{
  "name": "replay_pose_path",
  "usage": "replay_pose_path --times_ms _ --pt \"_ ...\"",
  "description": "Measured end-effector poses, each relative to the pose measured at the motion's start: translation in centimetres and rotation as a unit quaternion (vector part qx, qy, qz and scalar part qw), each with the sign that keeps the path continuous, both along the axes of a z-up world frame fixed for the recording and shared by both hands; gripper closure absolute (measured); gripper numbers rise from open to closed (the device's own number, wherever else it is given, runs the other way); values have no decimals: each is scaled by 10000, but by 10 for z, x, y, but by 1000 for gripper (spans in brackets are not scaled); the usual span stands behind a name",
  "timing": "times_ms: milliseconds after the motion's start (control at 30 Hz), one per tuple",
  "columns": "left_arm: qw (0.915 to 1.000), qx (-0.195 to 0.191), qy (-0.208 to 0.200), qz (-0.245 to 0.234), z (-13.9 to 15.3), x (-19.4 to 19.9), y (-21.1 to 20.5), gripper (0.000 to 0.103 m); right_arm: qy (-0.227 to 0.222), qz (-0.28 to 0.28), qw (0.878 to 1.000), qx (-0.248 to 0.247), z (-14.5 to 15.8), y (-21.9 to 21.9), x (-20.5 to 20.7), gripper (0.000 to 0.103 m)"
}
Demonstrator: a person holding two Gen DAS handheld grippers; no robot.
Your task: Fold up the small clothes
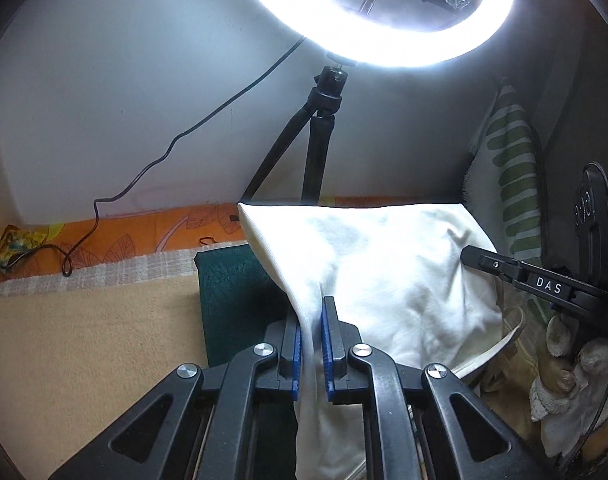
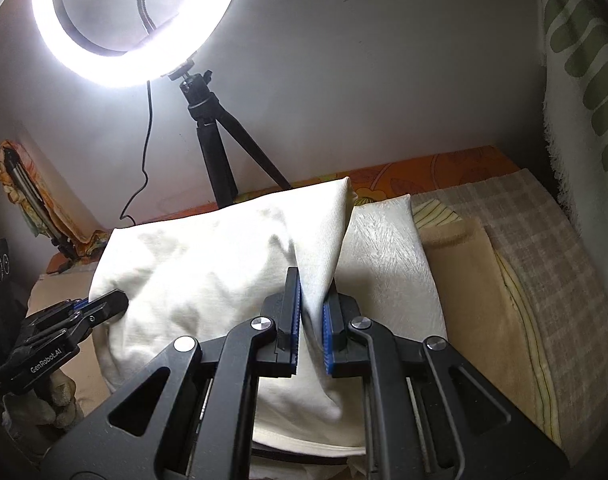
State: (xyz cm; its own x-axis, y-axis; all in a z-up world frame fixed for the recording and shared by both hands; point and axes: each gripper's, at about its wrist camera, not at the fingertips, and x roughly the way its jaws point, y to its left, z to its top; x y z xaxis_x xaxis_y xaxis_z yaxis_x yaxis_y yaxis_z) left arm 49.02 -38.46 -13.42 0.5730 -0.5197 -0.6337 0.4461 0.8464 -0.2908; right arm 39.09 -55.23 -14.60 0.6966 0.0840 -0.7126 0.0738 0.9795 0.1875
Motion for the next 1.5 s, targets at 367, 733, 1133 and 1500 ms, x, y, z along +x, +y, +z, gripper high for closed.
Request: replay_pose_path --times_ms 367,733,1133,1500 --pt "9991 317 -187 227 7 -5 2 89 9 -354 9975 -615 5 3 0 89" --pt "9989 255 -333 197 41 -39 23 87 -184 -383 9969 -655 45 24 -33 89" --pt "9972 124 -717 176 97 -115 68 77 -613 -313 9949 -740 109 78 -98 89" --pt "9953 70 -947 167 123 -188 117 59 -883 -238 9924 -824 130 135 -174 74"
